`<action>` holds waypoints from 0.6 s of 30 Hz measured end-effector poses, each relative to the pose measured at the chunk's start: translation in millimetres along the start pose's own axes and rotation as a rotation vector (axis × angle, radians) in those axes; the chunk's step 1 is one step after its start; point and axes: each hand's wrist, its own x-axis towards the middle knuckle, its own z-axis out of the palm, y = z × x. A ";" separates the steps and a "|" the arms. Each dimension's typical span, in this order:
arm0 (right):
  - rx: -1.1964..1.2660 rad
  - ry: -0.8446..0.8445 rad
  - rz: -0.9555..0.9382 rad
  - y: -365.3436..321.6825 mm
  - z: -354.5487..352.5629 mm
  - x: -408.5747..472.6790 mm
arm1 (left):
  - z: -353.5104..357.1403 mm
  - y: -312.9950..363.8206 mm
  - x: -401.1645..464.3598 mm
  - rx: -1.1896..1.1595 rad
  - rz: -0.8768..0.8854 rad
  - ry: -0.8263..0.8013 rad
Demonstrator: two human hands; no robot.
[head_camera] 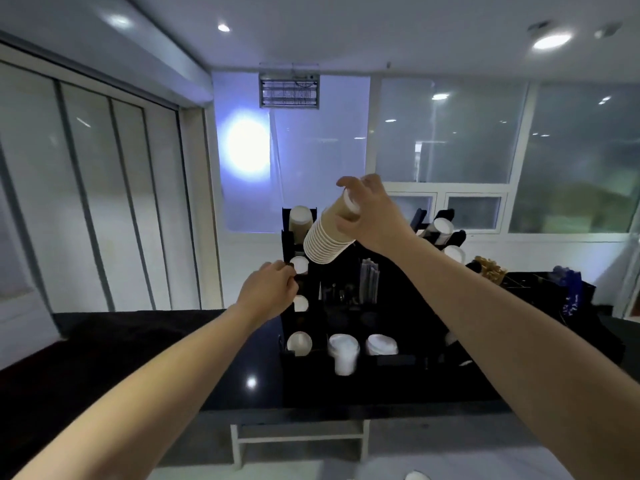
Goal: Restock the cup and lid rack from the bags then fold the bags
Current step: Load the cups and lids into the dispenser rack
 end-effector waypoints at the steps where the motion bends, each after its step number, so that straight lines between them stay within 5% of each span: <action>1: 0.006 -0.001 -0.005 -2.2 10.7 7.9 | 2.8 -12.3 3.1 -0.006 -0.012 -0.013; 18: -0.061 -0.186 0.011 20.4 145.2 78.7 | 72.0 -89.3 42.4 -0.187 0.006 -0.151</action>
